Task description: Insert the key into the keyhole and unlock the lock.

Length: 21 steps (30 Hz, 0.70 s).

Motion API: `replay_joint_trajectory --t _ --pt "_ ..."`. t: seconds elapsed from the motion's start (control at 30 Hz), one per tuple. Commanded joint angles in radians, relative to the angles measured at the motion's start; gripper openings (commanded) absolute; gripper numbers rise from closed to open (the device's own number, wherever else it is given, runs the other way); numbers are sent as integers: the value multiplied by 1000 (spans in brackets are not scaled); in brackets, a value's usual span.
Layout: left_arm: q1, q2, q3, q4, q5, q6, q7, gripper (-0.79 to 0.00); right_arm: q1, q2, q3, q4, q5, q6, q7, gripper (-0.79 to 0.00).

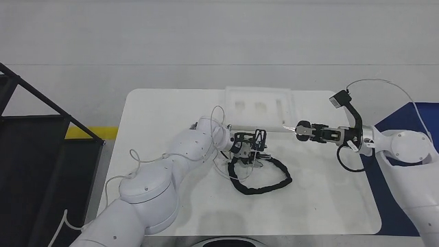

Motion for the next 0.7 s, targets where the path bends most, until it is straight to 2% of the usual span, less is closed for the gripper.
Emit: replay_joint_trajectory --t 0.0,0.1,0.23,0.27,0.3,0.33,0.37,0.4,0.67 --pt "0 0 0 0 0 0 0 -357 0 0 0 0 0 0 0 -785" --pt "0 0 0 0 0 0 0 -391 0 0 0 0 0 0 0 -785" --pt "0 0 0 0 0 0 0 -394 0 0 0 0 0 0 0 -785" --pt "0 0 0 0 0 0 0 -354 0 0 0 0 0 0 0 -785" --pt "0 0 0 0 0 0 0 -259 0 0 0 0 0 0 0 -785" --pt "0 0 0 0 0 0 0 -129 0 0 0 0 0 0 0 -785" --pt "0 0 0 0 0 0 0 -43 0 0 0 0 0 0 0 -785" --pt "0 0 0 0 0 0 0 0 0 0 0 0 0 0 0 -785" --pt "0 0 0 0 0 0 0 0 -19 -1 -6 -10 4 -5 -17 -785"
